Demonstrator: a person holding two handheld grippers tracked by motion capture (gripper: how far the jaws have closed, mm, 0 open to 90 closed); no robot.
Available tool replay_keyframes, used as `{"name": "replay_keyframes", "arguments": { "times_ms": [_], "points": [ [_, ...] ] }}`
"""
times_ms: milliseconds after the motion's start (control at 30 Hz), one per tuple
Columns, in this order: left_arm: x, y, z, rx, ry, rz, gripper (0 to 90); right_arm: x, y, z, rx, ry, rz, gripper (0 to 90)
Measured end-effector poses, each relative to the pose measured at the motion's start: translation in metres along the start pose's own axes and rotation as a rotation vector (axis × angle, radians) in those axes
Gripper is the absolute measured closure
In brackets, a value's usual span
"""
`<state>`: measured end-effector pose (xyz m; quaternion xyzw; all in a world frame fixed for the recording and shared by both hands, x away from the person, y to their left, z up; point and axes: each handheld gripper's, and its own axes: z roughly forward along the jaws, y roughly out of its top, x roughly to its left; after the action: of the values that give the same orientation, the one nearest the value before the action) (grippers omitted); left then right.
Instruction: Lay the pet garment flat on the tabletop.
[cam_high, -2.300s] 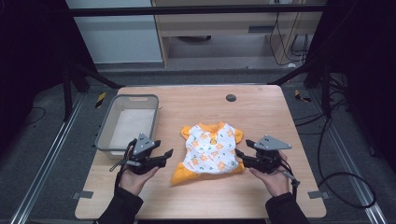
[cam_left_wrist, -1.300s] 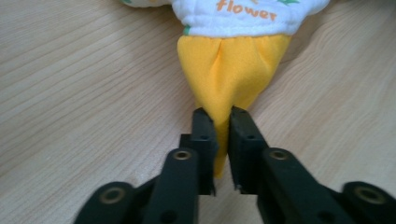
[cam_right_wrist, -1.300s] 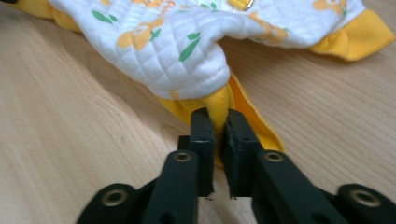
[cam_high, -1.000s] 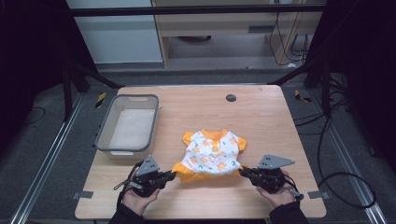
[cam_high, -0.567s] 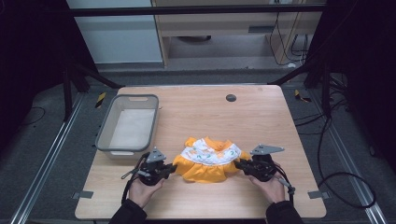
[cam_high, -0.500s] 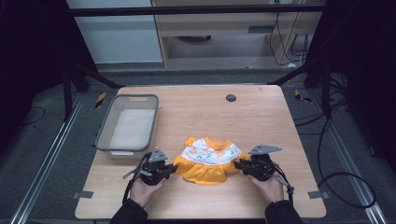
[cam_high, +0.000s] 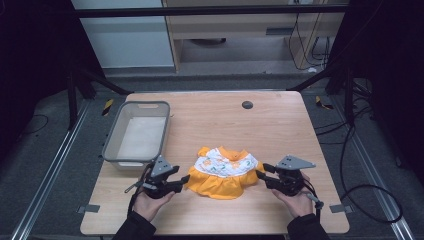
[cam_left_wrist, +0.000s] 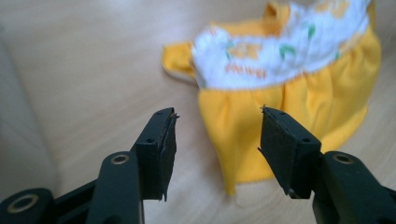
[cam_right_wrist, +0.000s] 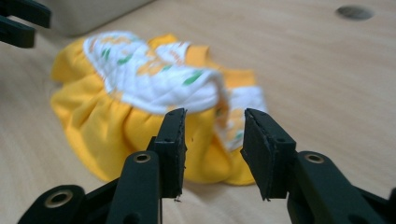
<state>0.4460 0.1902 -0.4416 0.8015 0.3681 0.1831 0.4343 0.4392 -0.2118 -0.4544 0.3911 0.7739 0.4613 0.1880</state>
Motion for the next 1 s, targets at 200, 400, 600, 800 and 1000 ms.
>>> {"name": "replay_keyframes", "arguments": {
  "times_ms": [200, 400, 600, 800, 1000],
  "points": [
    [0.013, 0.037, 0.017, -0.027, 0.024, 0.003, 45.6, -0.026, 0.008, 0.008, -0.012, -0.084, 0.058, 57.8],
    [0.021, 0.067, 0.091, 0.084, 0.035, 0.016, 46.3, -0.034, -0.002, 0.042, 0.104, -0.074, 0.060, 56.5],
    [0.021, 0.055, 0.143, 0.216, -0.019, -0.017, 45.5, -0.031, -0.009, 0.061, 0.163, -0.051, 0.028, 55.8],
    [0.016, 0.042, 0.153, 0.235, -0.017, 0.008, 49.5, -0.033, -0.012, 0.066, 0.183, -0.028, 0.054, 66.2],
    [0.008, 0.039, 0.149, 0.232, 0.000, 0.046, 71.1, -0.029, -0.009, 0.069, 0.205, -0.001, 0.087, 80.4]
  ]
}}
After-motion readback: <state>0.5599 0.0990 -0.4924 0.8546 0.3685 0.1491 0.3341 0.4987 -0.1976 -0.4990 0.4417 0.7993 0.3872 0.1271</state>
